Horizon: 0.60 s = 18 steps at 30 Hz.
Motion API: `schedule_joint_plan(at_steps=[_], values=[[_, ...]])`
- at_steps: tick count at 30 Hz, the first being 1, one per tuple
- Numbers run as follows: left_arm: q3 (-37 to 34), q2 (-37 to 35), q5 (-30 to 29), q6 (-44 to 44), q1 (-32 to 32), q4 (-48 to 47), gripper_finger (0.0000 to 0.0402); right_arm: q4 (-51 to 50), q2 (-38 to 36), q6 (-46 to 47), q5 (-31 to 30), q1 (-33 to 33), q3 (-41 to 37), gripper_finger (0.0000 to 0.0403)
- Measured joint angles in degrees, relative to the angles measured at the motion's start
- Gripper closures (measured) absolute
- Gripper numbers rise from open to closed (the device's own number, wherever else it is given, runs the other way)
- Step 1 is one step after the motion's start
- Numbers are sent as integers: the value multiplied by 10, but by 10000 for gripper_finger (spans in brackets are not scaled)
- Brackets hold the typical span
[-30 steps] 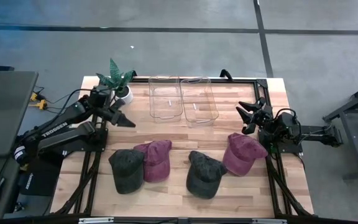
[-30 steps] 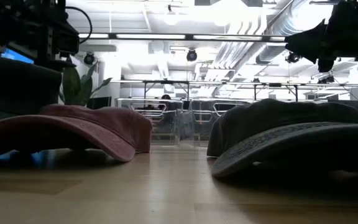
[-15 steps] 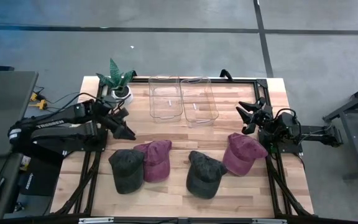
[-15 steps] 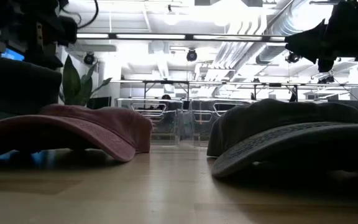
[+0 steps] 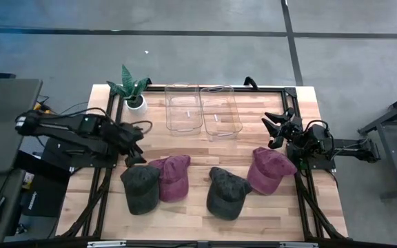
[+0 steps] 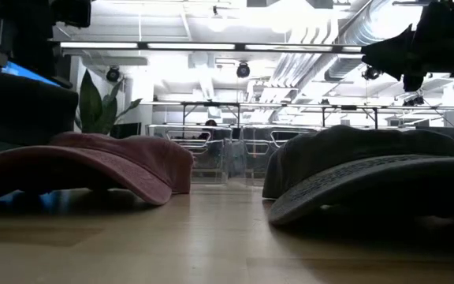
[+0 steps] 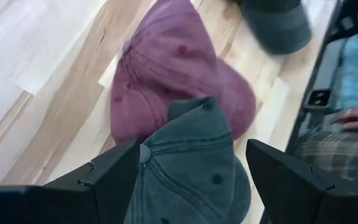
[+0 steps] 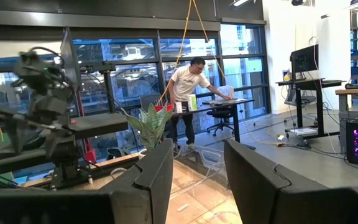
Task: Pick & Place hat
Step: Put the left black cap into the right transparent bin
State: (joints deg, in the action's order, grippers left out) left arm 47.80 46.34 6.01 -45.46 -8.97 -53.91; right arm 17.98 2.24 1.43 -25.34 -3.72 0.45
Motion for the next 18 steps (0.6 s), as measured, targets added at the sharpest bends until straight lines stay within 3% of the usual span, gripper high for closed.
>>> schedule_joint_plan(at_steps=[7,18], values=[[41,102,-81,-100,-87,-40,115,0,0,0,0,0,0,263],[140,260,-132,-223,-154,-64,115,-2,0,0,0,0,0,263]])
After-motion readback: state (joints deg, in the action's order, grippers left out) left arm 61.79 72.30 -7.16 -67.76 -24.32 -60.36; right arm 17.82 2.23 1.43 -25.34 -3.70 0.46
